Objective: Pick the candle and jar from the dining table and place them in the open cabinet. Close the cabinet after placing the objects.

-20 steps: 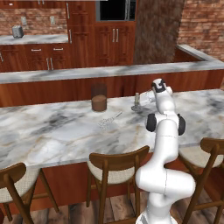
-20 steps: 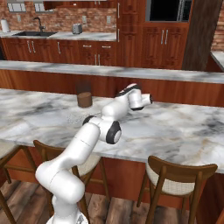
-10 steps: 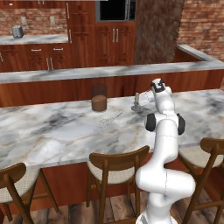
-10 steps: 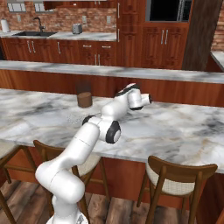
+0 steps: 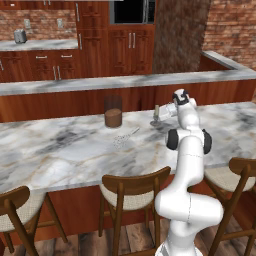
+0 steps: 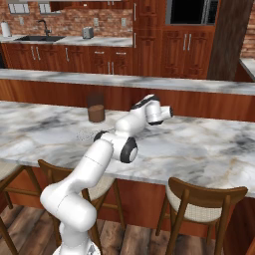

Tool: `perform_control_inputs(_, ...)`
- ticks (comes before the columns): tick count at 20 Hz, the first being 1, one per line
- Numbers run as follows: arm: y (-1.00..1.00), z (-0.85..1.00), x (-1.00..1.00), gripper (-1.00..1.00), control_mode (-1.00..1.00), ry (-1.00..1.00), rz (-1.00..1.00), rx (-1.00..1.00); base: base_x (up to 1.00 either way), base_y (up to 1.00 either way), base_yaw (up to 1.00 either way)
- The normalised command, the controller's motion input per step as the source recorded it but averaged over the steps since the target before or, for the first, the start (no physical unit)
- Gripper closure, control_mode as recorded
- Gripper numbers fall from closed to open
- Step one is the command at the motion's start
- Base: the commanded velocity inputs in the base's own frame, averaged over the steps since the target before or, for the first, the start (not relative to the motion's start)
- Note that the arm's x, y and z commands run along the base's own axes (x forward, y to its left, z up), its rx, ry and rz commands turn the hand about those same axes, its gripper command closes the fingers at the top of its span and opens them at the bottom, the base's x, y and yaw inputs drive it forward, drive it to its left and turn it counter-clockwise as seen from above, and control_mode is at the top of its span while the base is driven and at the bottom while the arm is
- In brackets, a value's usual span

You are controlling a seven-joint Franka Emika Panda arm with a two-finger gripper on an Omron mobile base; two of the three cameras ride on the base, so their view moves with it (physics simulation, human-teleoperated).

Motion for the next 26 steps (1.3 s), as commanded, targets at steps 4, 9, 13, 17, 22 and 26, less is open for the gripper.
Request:
perform_control_inputs(4, 0.0, 0.03, -0.42, 1.0, -1.0, 0.0, 0.0, 0.0, 0.0, 0.0, 0.0)
perform_control_inputs(9, 0.0, 0.22, -0.78, 1.0, -1.0, 0.0, 0.0, 0.0, 0.0, 0.0, 0.0)
perform_control_inputs(13, 0.0, 0.43, -1.0, 1.0, -1.0, 0.0, 0.0, 0.0, 0.0, 0.0, 0.0)
perform_control_inputs(17, 0.0, 0.59, -0.98, 1.0, -1.0, 0.0, 0.0, 0.0, 0.0, 0.0, 0.0)
perform_control_inputs(22, 0.01, 0.69, -0.91, 1.0, -1.0, 0.0, -0.01, 0.0, 0.0, 0.0, 0.0)
perform_control_inputs(26, 0.18, 0.72, -0.94, 1.0, -1.0, 0.0, -0.01, -0.01, 0.0, 0.0, 0.0)
